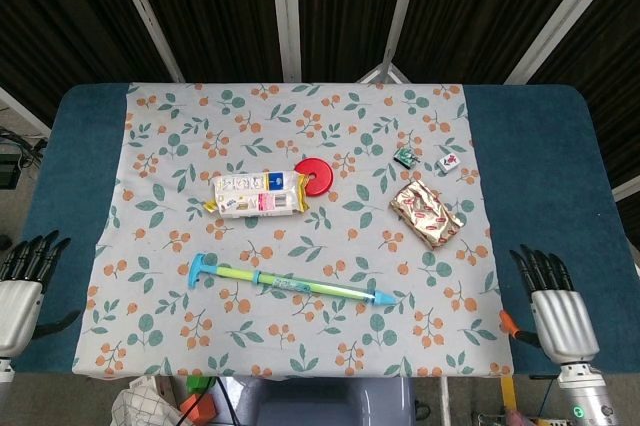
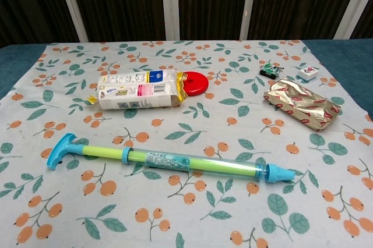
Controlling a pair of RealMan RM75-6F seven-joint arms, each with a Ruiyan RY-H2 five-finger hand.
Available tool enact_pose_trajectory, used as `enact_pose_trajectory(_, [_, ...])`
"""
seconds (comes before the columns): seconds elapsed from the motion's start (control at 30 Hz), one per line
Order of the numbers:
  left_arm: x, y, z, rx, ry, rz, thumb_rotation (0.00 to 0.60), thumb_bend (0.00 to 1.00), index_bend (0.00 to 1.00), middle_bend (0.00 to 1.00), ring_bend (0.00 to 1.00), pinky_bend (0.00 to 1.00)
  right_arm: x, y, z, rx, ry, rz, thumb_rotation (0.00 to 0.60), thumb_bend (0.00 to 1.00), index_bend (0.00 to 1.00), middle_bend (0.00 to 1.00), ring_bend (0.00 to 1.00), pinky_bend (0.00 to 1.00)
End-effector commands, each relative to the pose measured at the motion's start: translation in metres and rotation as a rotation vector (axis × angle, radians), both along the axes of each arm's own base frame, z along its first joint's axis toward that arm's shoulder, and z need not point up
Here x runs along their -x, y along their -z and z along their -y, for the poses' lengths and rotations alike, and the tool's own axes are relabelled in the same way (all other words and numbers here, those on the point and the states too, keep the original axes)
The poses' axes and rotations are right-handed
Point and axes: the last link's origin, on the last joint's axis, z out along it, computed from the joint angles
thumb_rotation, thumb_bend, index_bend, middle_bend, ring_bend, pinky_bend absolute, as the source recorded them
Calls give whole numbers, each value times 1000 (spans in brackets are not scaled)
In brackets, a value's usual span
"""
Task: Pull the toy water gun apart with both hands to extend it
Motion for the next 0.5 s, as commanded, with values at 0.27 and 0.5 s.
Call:
enact_pose_trajectory(0.27, [-2, 1, 0, 8, 0, 8, 600, 134, 31, 0, 0, 0, -49, 43, 42, -225, -82, 166, 600, 320, 265, 54, 0, 0])
enact_pose_trajectory(0.5, [-1, 2, 0, 13, -3, 15, 600, 134, 31, 0, 0, 0, -95, 85, 56, -308, -157, 173, 600, 320, 383, 123, 0, 0])
